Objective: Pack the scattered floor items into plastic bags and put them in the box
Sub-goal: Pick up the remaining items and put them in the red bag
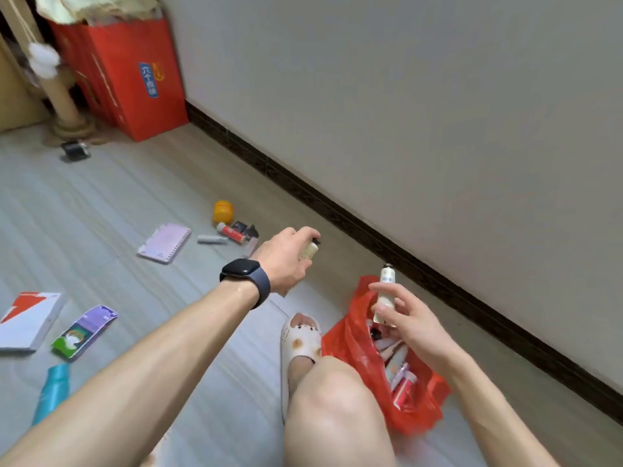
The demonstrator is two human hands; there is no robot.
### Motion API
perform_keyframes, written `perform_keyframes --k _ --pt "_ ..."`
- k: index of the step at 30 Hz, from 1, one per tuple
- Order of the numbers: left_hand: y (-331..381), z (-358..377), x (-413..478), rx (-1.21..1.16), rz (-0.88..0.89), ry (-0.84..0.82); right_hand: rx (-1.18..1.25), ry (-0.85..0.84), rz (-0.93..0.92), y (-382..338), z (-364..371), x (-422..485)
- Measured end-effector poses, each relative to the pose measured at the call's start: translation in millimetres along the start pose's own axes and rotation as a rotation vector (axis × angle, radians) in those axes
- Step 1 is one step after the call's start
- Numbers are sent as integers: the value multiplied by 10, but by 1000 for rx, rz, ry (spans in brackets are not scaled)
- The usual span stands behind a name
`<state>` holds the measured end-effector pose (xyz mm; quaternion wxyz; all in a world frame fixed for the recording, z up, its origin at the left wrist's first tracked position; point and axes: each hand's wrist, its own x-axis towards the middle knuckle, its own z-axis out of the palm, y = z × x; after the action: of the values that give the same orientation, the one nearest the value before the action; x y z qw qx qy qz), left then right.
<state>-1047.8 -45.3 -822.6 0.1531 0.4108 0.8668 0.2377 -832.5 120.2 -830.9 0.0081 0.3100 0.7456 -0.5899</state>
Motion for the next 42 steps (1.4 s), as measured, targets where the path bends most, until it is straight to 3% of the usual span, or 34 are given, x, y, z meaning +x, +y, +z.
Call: perform_keyframes --k 3,5,10,13,16,19,22,26,28,31,33,35,38,42 --pt "-63 386 -60 216 -13 -189 -42 174 218 776 -168 -221" --pt "-91 566 -118 329 -16 -279 -112 189 369 1237 -218 -298" --pt "15 755 -8 269 -7 -303 -79 237 483 1754 -213 -187" --pt "130 798 119 74 -77 -272 -163 319 480 1733 -180 -62" --pt "308 816 217 -356 -186 -231 -213 406 445 1564 -136 25" --pt "486 883 318 -703 -275 -221 158 355 342 1229 -49 86" --pt "632 1026 372 -739 -271 -243 588 134 285 911 -6 87" --pt "770 1217 461 -741 -259 -286 430 190 62 884 -101 98" --pt "797 1341 550 -752 -264 -342 390 263 62 1018 -212 130" --pt "745 1614 656 -541 -218 -414 144 449 221 1340 -390 212" --pt "668 1857 668 -196 -80 -447 -196 510 390 1557 -480 246" --pt "553 2110 654 116 117 -450 -387 494 482 1685 -508 283" --pt "361 2457 709 373 375 -431 -435 408 466 1737 -438 463" --pt "137 2504 694 579 358 -445 -632 27 467 1770 -357 770"
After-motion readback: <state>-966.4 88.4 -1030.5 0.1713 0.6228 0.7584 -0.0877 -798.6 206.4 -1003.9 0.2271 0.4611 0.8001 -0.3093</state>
